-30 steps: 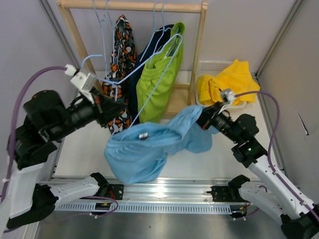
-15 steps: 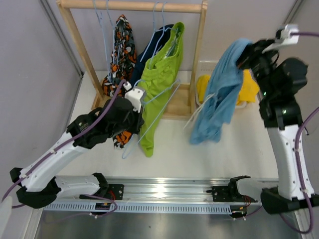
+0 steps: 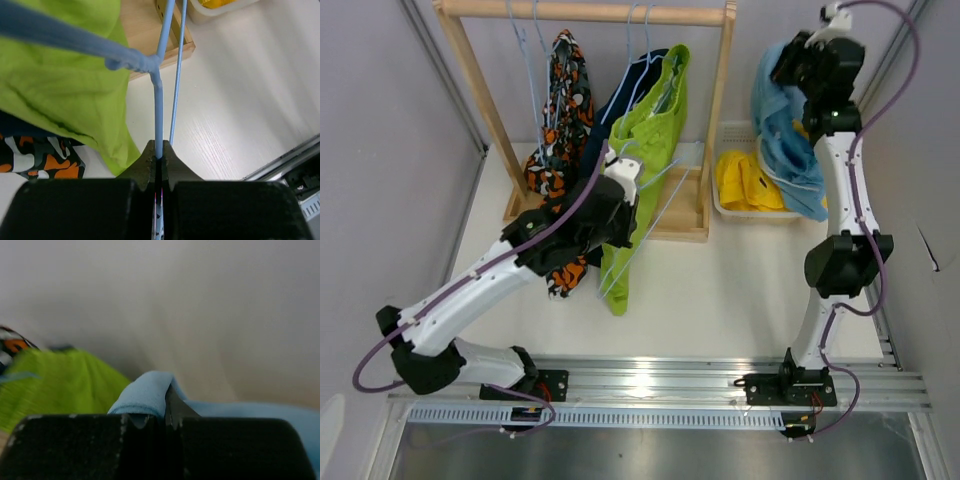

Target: Remove the shorts from the hanger

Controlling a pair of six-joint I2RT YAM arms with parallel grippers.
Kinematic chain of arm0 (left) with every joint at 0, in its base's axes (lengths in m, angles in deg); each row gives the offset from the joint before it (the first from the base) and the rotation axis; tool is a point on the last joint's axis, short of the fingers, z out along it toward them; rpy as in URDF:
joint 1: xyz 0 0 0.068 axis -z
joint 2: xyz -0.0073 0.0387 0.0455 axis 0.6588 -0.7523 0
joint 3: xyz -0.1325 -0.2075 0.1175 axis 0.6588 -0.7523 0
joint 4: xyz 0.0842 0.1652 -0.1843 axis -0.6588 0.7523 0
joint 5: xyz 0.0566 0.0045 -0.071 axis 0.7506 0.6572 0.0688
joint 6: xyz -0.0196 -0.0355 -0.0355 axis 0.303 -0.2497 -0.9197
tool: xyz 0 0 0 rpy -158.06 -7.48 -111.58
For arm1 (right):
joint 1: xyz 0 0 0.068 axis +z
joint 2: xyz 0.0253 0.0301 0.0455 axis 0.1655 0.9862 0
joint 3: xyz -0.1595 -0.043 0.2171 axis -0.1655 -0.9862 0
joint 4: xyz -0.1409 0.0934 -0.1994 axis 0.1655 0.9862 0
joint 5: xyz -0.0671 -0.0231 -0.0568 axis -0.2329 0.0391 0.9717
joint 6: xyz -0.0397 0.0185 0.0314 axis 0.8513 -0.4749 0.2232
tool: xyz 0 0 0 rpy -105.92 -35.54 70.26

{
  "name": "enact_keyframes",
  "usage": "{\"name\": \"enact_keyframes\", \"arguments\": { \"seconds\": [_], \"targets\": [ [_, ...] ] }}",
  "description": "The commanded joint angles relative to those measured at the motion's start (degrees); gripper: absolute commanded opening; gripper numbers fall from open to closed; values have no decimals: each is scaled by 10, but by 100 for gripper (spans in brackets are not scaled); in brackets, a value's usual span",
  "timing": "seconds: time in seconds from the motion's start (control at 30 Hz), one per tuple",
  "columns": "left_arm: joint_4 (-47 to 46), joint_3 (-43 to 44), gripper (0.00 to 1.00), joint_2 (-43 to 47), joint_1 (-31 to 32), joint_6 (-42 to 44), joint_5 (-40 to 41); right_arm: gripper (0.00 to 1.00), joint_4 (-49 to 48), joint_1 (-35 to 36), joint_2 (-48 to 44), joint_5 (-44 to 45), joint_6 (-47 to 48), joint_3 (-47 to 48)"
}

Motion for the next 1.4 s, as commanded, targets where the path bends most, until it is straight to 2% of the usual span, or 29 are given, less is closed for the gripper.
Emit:
{"name": "enact_keyframes", "arguments": {
  "seconds": [0.0,0.03,0.07,0.1,0.13,0.17,0.2,0.23,0.27,0.3,0.4,0.6,0.67,0.9,1.13,1.37],
  "targets": [
    [-38,57,0,-27,-19,12,13,0,-82,-7,-57,-11,-31,-155],
    [-35,68,0,-43,-23,13,16,0,-150,-7,-78,-2,-39,-215],
    [-33,80,0,-51,-34,17,21,0,-166,-6,-96,27,-45,-311],
    [-33,86,0,-56,-39,21,28,0,-178,-7,-128,39,-52,-351],
    [-33,96,0,-70,-47,24,26,9,-172,-8,-141,52,-57,-382],
    [-33,113,0,-79,-65,28,24,73,-157,-7,-153,107,-62,-431],
    [-34,121,0,-90,-71,33,24,95,-125,-7,-175,132,-77,-455],
    [-34,144,0,-117,-79,38,22,99,-108,-7,-188,148,-110,-479],
    [-30,175,0,-133,-92,43,24,99,-97,-8,-202,155,-125,-506],
    [-26,210,0,-150,-96,47,26,99,-112,-7,-241,155,-137,-577],
    [-20,286,0,-220,-103,68,34,99,-183,13,-314,146,-154,-727],
    [4,536,0,-365,-103,87,38,99,-166,52,-477,155,-147,-859],
    [-1,577,0,-394,-102,87,27,100,-158,57,-534,154,-147,-878],
    [-104,553,0,-404,-94,92,24,99,-130,78,-650,144,-141,-945],
    [-187,580,0,-424,-65,129,38,99,-135,80,-675,132,-134,-970],
    [-259,611,0,-480,-71,152,31,99,-134,79,-689,115,-132,-967]
  ]
}}
